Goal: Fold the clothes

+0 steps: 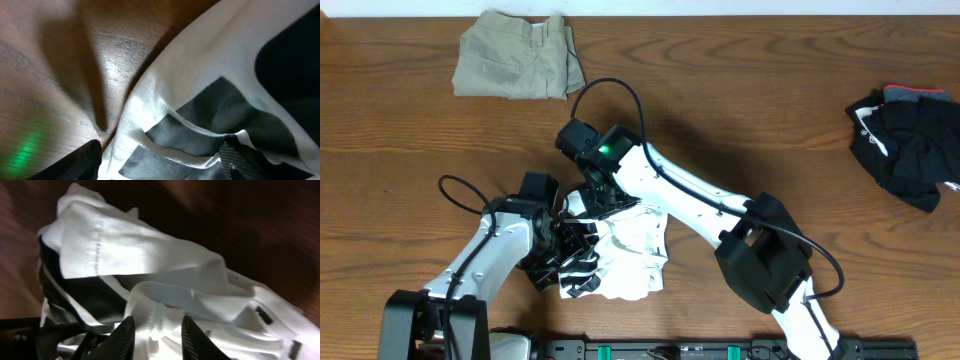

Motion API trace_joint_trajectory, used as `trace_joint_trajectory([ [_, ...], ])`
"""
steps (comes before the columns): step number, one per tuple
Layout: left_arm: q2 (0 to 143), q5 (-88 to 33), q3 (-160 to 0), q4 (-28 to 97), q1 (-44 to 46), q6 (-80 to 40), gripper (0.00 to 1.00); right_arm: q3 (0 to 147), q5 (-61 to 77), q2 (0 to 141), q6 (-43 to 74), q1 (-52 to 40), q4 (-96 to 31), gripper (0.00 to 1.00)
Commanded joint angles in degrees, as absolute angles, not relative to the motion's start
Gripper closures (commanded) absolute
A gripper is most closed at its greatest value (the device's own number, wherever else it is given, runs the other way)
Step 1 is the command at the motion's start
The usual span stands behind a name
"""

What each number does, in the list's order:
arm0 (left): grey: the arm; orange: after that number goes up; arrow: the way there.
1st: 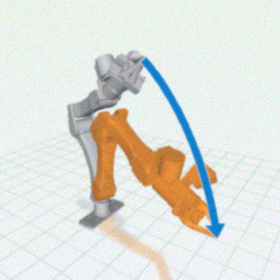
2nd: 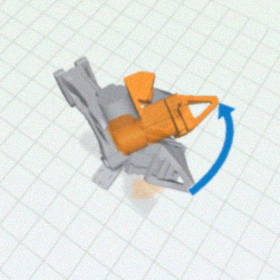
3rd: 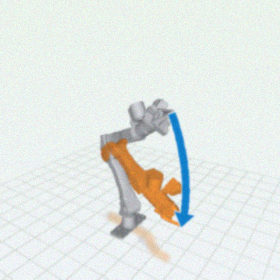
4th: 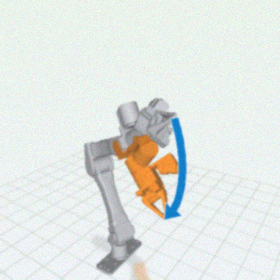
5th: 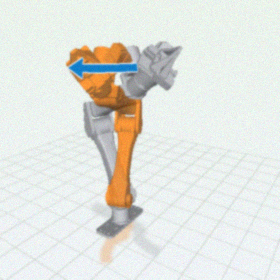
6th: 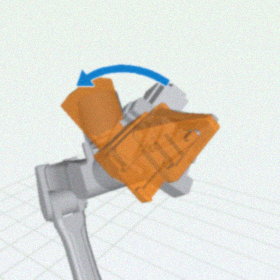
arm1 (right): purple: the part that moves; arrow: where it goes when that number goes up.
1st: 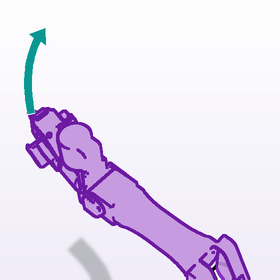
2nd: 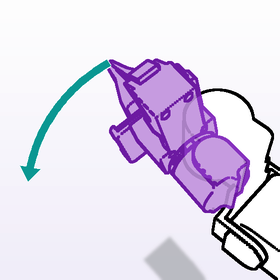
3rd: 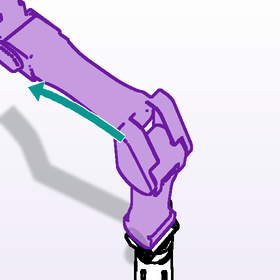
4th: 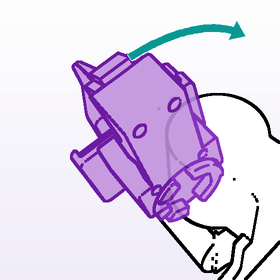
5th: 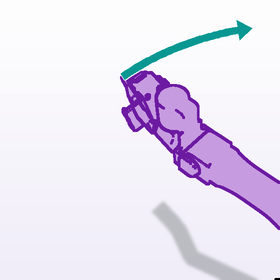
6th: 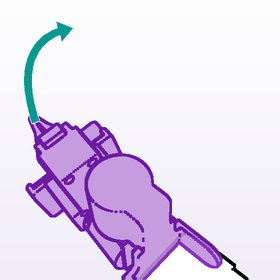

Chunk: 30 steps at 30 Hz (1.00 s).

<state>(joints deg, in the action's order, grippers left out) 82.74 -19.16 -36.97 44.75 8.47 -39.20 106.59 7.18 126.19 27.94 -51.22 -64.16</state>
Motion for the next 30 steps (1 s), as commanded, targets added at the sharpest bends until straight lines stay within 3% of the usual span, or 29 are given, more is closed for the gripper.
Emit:
trace_joint_trajectory([
  [1, 83.11, -18.85, -36.84, 45.10, 8.71, -39.72, 0.23, 106.39, 9.67, 126.67, 27.09, -52.05, -63.51, 0.70],
  [18, 83.11, -18.85, -36.84, 45.08, 8.71, -39.75, 0.23, 105.67, 8.84, 126.69, 23.94, -52.36, -65.54, 0.65],
  [30, 83.11, -18.87, -36.84, 45.32, 8.71, -39.75, 0.23, 105.25, 7.25, 126.89, 25.39, -53.08, -64.77, 0.77],
])
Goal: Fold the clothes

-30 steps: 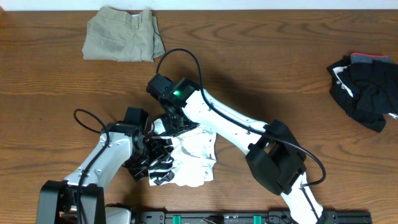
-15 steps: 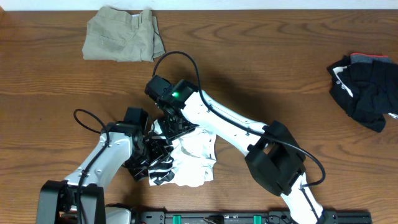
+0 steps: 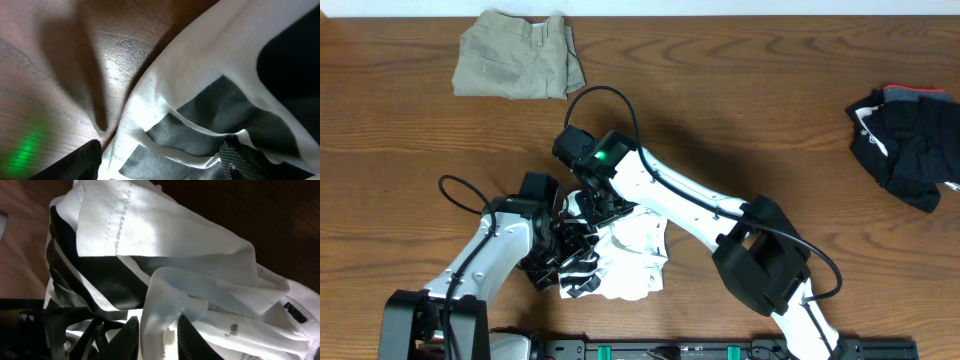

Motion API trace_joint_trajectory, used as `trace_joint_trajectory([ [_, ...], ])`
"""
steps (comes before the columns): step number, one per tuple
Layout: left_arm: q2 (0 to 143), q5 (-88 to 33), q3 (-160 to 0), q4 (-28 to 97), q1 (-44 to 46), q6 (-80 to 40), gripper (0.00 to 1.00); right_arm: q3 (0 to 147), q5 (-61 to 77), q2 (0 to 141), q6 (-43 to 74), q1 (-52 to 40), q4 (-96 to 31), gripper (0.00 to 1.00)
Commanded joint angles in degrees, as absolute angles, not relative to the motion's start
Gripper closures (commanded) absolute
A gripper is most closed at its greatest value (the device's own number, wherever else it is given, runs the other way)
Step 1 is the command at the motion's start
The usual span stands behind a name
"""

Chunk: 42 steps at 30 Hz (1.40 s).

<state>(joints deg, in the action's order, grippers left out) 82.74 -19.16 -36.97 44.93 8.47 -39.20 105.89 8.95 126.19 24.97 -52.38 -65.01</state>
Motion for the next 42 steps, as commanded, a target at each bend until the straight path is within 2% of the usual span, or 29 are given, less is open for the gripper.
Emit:
trace_joint_trajectory([
  [1, 83.11, -18.85, -36.84, 45.32, 8.71, -39.75, 0.23, 105.25, 6.63, 126.89, 26.11, -53.19, -64.66, 0.78],
  [5, 83.11, -18.85, -36.84, 45.34, 8.71, -39.75, 0.23, 105.25, 5.85, 126.91, 26.76, -53.23, -64.18, 0.87],
  [8, 83.11, -18.85, -36.84, 45.56, 8.71, -39.72, 0.23, 105.25, 3.77, 126.91, 28.58, -53.21, -64.16, 0.99],
  [16, 83.11, -18.85, -36.84, 45.58, 8.71, -39.72, 0.23, 105.25, -0.34, 126.91, 31.53, -51.81, -62.89, 0.99],
  [27, 83.11, -18.83, -36.84, 45.52, 8.71, -39.72, 0.23, 105.25, -9.10, 126.91, 33.82, -48.84, -67.68, 0.99],
  [37, 83.11, -18.83, -36.84, 45.52, 8.71, -39.75, 0.23, 105.82, -12.38, 126.91, 33.87, -48.75, -72.82, 0.87],
  [40, 83.11, -18.52, -36.84, 45.52, 8.69, -39.72, 0.23, 106.43, -15.40, 126.87, 36.97, -48.62, -77.08, 0.89],
  [42, 83.09, -17.96, -36.86, 45.56, 8.47, -39.72, 0.23, 106.91, -15.05, 126.85, 37.98, -48.38, -79.13, 0.94],
])
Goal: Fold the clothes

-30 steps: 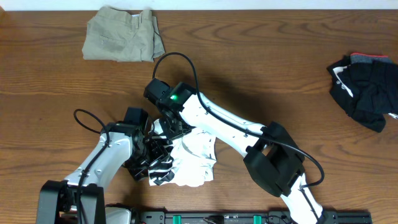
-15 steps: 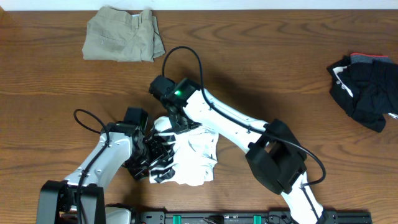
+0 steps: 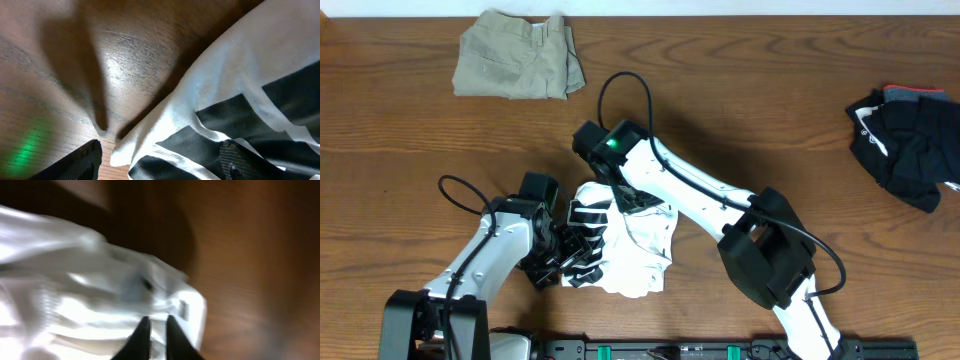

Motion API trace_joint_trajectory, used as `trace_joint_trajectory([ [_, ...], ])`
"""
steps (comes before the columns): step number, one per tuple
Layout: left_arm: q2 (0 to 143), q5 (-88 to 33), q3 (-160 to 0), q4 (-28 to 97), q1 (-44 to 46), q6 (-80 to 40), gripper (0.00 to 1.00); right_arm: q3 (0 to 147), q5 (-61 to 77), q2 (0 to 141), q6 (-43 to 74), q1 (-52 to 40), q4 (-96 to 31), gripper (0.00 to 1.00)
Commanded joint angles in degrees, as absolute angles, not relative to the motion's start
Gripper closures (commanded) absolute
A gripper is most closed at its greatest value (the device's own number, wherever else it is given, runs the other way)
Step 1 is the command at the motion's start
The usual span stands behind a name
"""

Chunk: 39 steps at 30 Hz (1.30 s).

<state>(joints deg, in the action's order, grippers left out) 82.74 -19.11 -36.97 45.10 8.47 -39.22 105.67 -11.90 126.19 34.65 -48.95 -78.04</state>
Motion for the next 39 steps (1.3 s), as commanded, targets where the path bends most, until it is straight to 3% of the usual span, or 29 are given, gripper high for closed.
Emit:
trace_joint_trajectory([
  [1, 83.05, -17.87, -36.86, 45.65, 8.27, -39.70, 0.23, 107.18, -13.87, 126.56, 38.15, -48.38, -79.81, 0.97],
  [14, 69.80, -10.68, -39.16, 54.13, 0.10, -41.17, 0.27, 107.20, 2.63, 118.26, 32.60, -48.27, -76.73, 0.93],
  [23, 58.28, -11.94, -39.16, 58.06, -2.28, -36.69, 0.27, 107.15, 23.79, 118.19, 21.78, -49.84, -74.15, 0.99],
  [31, 57.95, -29.61, -39.13, 55.90, 1.96, -30.48, 0.69, 106.04, 21.10, 118.15, 25.61, -49.78, -74.98, 0.99],
  [38, 57.98, -28.97, -39.11, 50.83, 11.49, -30.57, 0.94, 106.04, 5.98, 116.46, 35.46, -44.82, -75.77, 0.99],
  [39, 57.98, -28.62, -39.11, 50.41, 12.49, -31.05, 0.94, 106.04, 4.40, 116.05, 36.10, -43.92, -76.20, 0.99],
])
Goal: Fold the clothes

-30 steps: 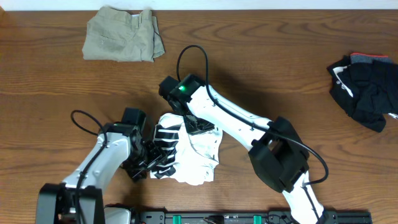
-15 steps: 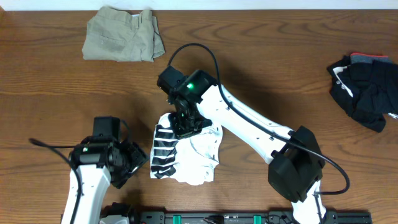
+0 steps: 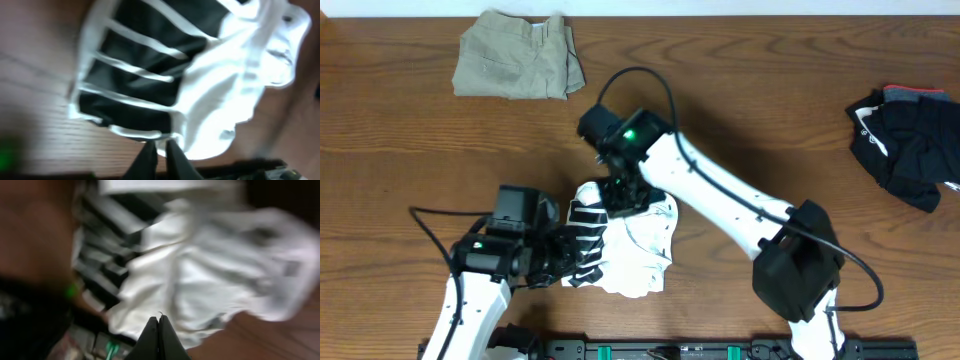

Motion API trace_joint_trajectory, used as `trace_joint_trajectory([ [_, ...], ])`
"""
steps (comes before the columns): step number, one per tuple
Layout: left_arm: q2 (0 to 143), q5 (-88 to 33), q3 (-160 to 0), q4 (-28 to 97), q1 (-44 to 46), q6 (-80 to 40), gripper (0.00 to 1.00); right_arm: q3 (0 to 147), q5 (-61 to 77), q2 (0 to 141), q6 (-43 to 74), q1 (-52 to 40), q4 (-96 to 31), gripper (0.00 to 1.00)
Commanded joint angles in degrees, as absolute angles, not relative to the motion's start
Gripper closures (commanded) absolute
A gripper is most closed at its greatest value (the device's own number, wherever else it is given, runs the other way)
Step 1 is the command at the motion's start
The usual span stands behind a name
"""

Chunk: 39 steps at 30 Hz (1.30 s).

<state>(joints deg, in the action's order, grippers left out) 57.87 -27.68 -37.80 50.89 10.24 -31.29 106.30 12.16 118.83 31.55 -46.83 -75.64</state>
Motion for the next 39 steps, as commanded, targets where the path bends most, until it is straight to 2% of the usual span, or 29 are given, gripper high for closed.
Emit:
trace_joint_trajectory([
  [1, 57.98, -27.94, -39.07, 50.00, 13.65, -31.92, 0.94, 106.04, 2.96, 115.44, 36.21, -42.72, -76.69, 0.99],
  [4, 58.00, -25.15, -38.85, 49.04, 16.49, -34.68, 0.94, 106.04, 3.66, 113.93, 35.94, -38.70, -77.60, 0.98],
  [7, 58.39, -22.79, -38.85, 48.23, 17.98, -38.72, 0.94, 105.97, 12.12, 113.65, 29.82, -35.53, -78.43, 0.99],
  [13, 62.59, -24.51, -38.85, 45.87, 18.24, -41.06, 0.94, 104.62, 14.92, 113.62, 26.74, -31.83, -77.47, 0.99],
  [16, 65.69, -25.74, -38.85, 44.66, 20.86, -41.12, 0.94, 104.60, 22.33, 113.62, 22.65, -29.19, -74.28, 0.99],
  [19, 68.53, -25.69, -38.85, 40.38, 25.06, -42.24, 0.94, 104.53, 34.46, 113.62, 12.56, -27.29, -72.62, 0.99],
  [22, 71.26, -24.95, -38.85, 36.03, 28.12, -44.60, 0.94, 103.15, 41.89, 113.62, 8.49, -27.46, -74.32, 0.99],
  [27, 75.50, -22.90, -38.81, 35.62, 28.58, -47.09, 0.94, 94.70, 53.01, 113.62, 0.84, -29.17, -73.47, 0.99],
  [35, 78.24, -22.92, -38.76, 35.81, 28.60, -47.07, 0.94, 73.38, 79.99, 113.62, -0.27, -29.41, -46.52, 0.99],
  [39, 78.24, -22.92, -38.76, 35.92, 28.60, -47.09, 0.94, 70.30, 83.00, 113.62, -0.23, -30.61, -42.35, 0.99],
])
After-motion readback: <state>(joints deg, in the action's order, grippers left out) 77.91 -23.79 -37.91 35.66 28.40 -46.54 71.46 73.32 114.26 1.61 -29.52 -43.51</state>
